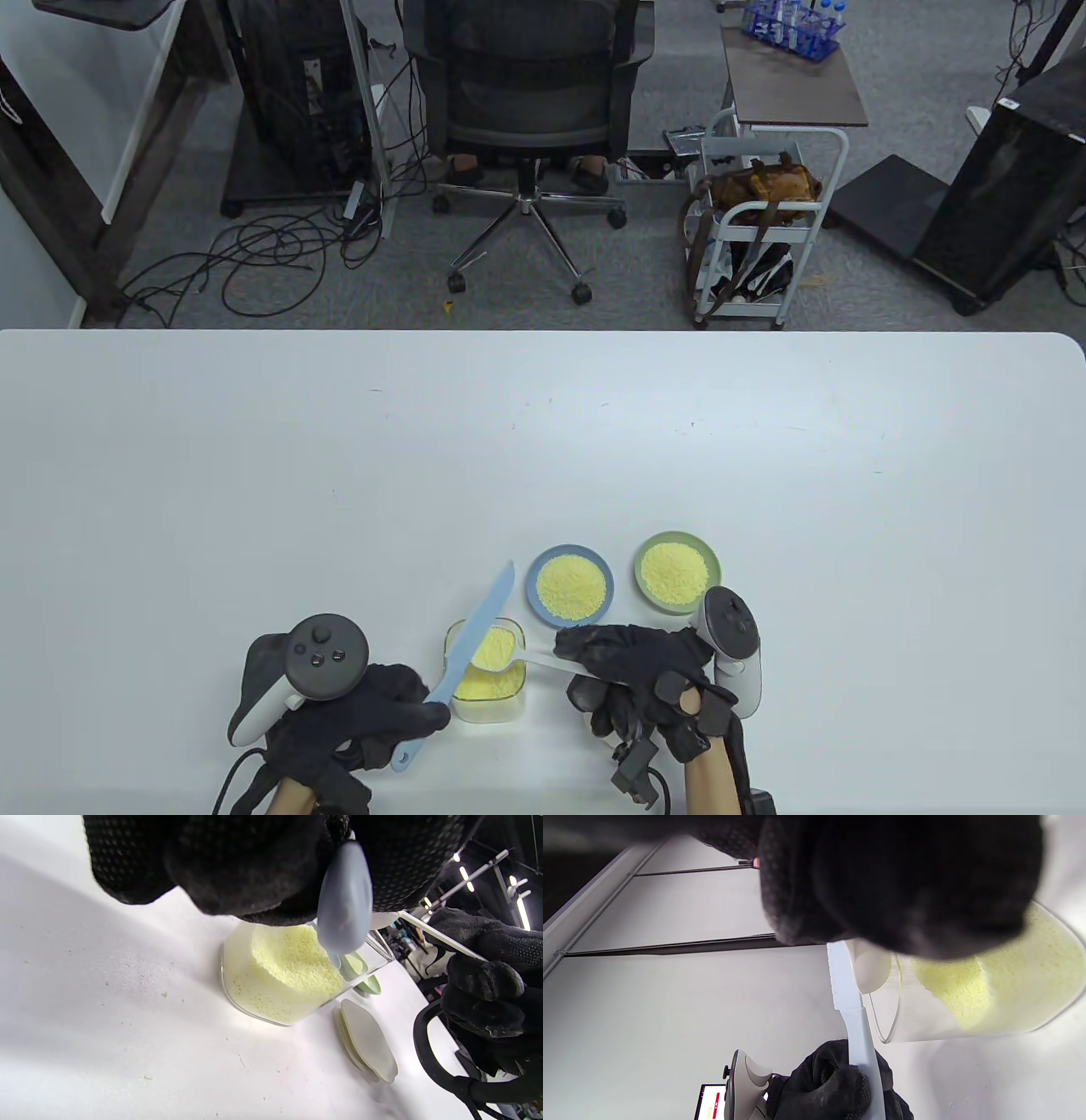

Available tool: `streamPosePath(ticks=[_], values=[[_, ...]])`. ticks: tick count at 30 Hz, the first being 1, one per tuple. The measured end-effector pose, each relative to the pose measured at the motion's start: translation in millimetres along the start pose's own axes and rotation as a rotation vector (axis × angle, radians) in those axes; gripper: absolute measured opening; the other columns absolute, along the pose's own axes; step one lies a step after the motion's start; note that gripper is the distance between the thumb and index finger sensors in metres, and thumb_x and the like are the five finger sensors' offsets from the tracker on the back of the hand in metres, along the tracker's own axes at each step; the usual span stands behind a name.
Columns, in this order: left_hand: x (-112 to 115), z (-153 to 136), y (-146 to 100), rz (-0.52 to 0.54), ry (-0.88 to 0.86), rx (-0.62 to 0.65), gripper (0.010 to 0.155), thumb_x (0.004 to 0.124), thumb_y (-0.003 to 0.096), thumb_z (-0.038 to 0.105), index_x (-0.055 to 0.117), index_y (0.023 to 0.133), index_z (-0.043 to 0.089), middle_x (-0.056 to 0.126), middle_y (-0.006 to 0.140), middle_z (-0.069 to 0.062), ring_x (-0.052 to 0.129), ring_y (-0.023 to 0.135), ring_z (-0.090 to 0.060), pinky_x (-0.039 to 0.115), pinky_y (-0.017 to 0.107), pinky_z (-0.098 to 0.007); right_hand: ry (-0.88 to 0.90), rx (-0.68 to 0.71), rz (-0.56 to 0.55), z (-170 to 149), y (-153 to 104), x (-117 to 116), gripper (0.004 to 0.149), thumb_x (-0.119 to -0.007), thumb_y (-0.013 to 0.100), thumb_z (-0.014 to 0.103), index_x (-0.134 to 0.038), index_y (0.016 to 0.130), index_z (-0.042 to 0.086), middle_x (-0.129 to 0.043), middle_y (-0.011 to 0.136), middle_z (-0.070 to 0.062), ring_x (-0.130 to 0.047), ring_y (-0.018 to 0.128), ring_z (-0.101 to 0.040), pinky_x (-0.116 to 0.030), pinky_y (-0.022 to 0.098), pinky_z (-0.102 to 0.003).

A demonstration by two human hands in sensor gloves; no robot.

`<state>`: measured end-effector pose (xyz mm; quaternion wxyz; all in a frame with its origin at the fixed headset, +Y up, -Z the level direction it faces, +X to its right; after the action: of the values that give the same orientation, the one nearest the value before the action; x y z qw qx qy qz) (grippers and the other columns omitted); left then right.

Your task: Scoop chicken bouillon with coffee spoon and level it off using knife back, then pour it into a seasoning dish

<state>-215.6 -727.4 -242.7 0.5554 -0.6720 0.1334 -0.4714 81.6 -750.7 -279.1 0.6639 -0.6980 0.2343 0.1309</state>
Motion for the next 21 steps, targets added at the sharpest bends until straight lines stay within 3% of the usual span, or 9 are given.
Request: streamPosePath(ticks=[6, 9, 13, 16, 21], values=[[-8.0, -5.4, -2.2, 0.041, -0.037, 0.000, 0.046, 0.090, 0.0402, 0.049, 0.089, 0.066, 0.011, 0.099, 0.041, -0.009, 0.097, 0.015, -0.009, 0.084, 0.036, -0.039, 0.007, 0.004, 0.003, 0.4, -0.3, 0.0, 0.041, -0.074, 0.042, 0.015, -0.075, 0.072, -0.013, -0.092, 0.030, -0.030, -0.090, -0.012, 0.006, -0.092, 0.007, -0.029], [-13.5, -10.5, -2.9, 0.117, -0.069, -0.018, 0.045, 0.089, 0.0411, 0.048, 0.089, 0.068, 0.011, 0.099, 0.042, -0.010, 0.097, 0.017, -0.009, 0.084, 0.037, -0.040, 0.005, 0.004, 0.003, 0.3, -0.3, 0.2, 0.041, -0.074, 0.042, 0.015, -0.075, 0.072, -0.013, -0.092, 0.030, -0.030, -0.090, -0.012, 0.006, -0.092, 0.007, -0.029], [-22.0, -24.3, -3.2, 0.239, -0.046, -0.100, 0.045, 0.088, 0.0416, 0.047, 0.088, 0.070, 0.012, 0.099, 0.045, -0.010, 0.098, 0.019, -0.010, 0.083, 0.038, -0.041, 0.005, 0.004, 0.008, 0.0, -0.1, -0.3, 0.041, -0.074, 0.042, 0.015, -0.075, 0.072, -0.013, -0.092, 0.030, -0.030, -0.090, -0.012, 0.006, -0.092, 0.007, -0.029], [-27.2, -43.1, -0.6, 0.327, 0.051, -0.234, 0.045, 0.087, 0.0412, 0.047, 0.088, 0.070, 0.012, 0.099, 0.046, -0.010, 0.098, 0.019, -0.011, 0.083, 0.038, -0.041, 0.004, 0.001, 0.009, -0.3, 0.1, -0.7, 0.041, -0.074, 0.042, 0.015, -0.075, 0.072, -0.013, -0.092, 0.030, -0.030, -0.090, -0.012, 0.006, -0.092, 0.007, -0.029], [-20.0, -74.8, 12.4, 0.282, 0.040, -0.386, 0.046, 0.087, 0.0401, 0.047, 0.087, 0.071, 0.012, 0.099, 0.047, -0.010, 0.099, 0.020, -0.011, 0.083, 0.039, -0.040, 0.004, 0.003, 0.014, -0.7, 0.4, -1.5, 0.041, -0.074, 0.042, 0.015, -0.075, 0.073, -0.012, -0.092, 0.030, -0.030, -0.090, -0.012, 0.005, -0.092, 0.007, -0.029]])
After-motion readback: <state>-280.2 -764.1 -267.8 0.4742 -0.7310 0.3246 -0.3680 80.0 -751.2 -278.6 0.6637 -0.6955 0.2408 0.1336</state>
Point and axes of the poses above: the tracker on the back of each hand, its own z axis roughly to the thumb side, its own y axis roughly from the wrist to the fingertips, x = y × z, the point moved 4 cm from there along y, roughly from the wrist to the fingertips
